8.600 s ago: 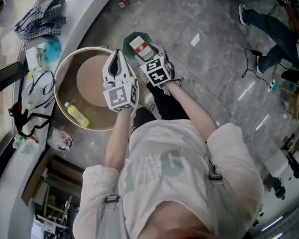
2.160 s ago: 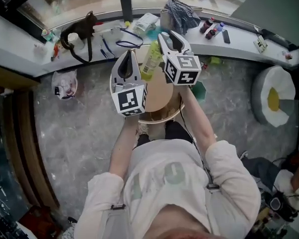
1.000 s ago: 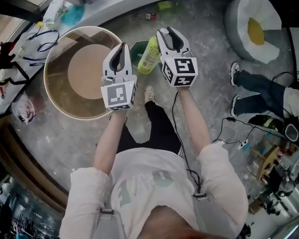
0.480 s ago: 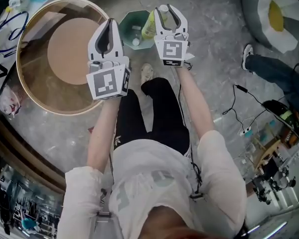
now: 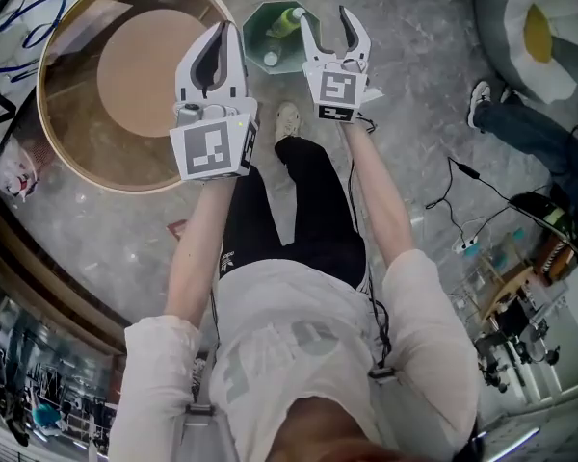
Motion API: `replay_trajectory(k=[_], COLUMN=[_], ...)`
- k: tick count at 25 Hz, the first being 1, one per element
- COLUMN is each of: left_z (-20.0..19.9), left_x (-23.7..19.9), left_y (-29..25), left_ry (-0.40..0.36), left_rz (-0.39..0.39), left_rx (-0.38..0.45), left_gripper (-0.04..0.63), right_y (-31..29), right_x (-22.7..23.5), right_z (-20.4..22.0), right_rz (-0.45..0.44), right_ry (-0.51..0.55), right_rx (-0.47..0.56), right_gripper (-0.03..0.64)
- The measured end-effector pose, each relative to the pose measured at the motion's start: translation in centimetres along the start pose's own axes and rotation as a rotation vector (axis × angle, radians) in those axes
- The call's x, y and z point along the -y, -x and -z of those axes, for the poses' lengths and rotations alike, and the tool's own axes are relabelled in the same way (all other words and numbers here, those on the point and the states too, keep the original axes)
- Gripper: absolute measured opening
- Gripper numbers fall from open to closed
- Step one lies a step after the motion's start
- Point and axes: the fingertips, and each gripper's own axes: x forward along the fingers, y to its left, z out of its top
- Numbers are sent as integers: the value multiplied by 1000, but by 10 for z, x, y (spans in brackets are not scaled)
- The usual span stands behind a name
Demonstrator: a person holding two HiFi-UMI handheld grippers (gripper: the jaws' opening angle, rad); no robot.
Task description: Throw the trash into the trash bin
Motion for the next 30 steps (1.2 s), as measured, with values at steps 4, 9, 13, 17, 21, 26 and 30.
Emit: replay_trajectory(k=[4, 9, 13, 17, 21, 26, 30], left_z=[-87, -199, -263, -303, -321, -332, -338], left_x=[8, 18, 27, 22, 3, -17, -43], left_y=[23, 47, 74, 97, 122, 167, 183], left_ry=[-23, -44, -80, -131, -147, -206, -217], left_rz=[-7, 15, 40, 46, 4, -65, -124], left_rx=[72, 218, 299, 357, 375, 369, 383], left_gripper=[11, 11, 11, 11, 11, 11, 11], right_y=[30, 67, 106, 135, 157, 192, 191], right_x=[5, 11, 7, -11, -53, -97, -130], right_z=[-97, -243, -342, -418, -468, -471, -463], right_rz=[5, 18, 27, 35, -18, -69, -94], right_ry=[-9, -21, -43, -87, -73, -115, -51], right_rx=[85, 273, 401, 481, 552, 538, 480], right_gripper=[245, 245, 244, 244, 244, 244, 239])
